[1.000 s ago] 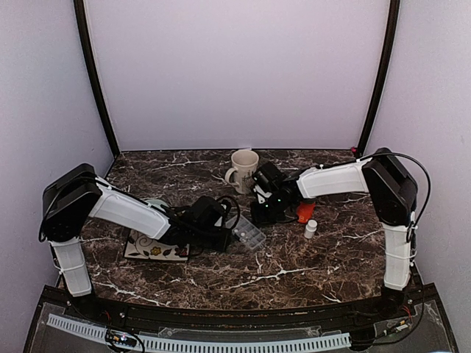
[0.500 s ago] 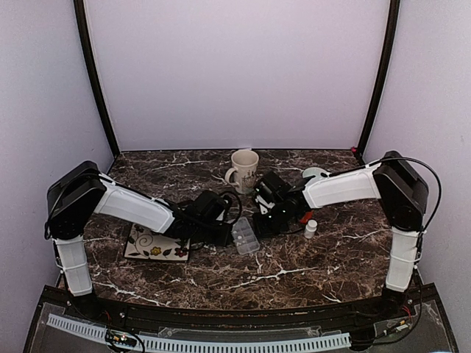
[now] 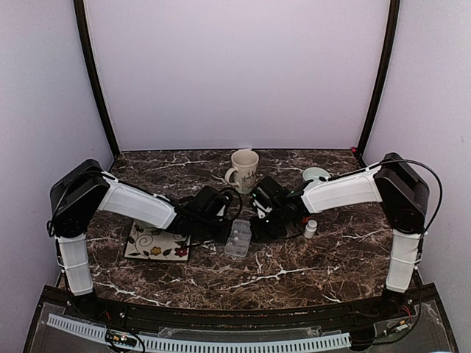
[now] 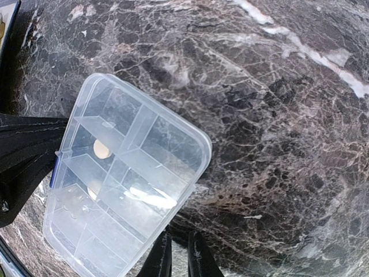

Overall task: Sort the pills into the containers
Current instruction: Adjust the pill container at the center of the board.

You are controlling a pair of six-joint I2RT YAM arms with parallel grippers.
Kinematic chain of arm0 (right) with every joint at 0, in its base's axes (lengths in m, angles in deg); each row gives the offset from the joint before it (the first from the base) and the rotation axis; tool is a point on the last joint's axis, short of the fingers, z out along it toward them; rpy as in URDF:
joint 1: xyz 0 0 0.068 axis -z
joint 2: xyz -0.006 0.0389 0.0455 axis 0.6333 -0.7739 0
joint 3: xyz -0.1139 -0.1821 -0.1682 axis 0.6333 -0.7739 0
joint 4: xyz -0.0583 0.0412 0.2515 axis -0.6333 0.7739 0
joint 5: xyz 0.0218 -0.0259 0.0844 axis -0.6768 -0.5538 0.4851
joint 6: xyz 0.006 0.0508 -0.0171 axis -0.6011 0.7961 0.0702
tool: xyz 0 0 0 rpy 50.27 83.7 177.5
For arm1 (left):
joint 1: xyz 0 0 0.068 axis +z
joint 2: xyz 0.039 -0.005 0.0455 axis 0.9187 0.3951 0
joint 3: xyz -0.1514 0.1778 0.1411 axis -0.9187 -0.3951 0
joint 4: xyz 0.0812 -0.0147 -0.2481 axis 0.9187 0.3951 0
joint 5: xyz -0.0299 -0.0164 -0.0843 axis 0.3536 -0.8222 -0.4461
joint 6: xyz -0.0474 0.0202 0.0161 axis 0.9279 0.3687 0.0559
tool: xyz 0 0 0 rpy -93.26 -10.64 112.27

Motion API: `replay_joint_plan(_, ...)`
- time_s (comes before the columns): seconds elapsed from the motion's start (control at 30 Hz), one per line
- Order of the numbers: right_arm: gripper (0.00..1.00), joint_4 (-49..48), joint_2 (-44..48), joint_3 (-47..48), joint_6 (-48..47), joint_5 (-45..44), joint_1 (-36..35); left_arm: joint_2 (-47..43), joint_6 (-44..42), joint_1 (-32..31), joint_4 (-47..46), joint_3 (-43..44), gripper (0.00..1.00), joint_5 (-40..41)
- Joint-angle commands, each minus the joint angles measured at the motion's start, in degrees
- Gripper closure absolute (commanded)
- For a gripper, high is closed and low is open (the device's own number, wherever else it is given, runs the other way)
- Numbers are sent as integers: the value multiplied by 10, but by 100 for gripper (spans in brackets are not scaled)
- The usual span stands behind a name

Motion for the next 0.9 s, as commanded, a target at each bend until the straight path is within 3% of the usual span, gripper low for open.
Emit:
replay_joint_plan(0.0,89,0,-2,0,4,-21,6,-22,-3,2,18,-14,100,3)
replay_joint_plan(0.47,89,21,-48,81,-21,-11,23,-29,5,2,16,-16,100,6)
replay_joint_plan(0.87,85,58,41,68,-35,-73,23,-105,-27,8,63,-19,100,70)
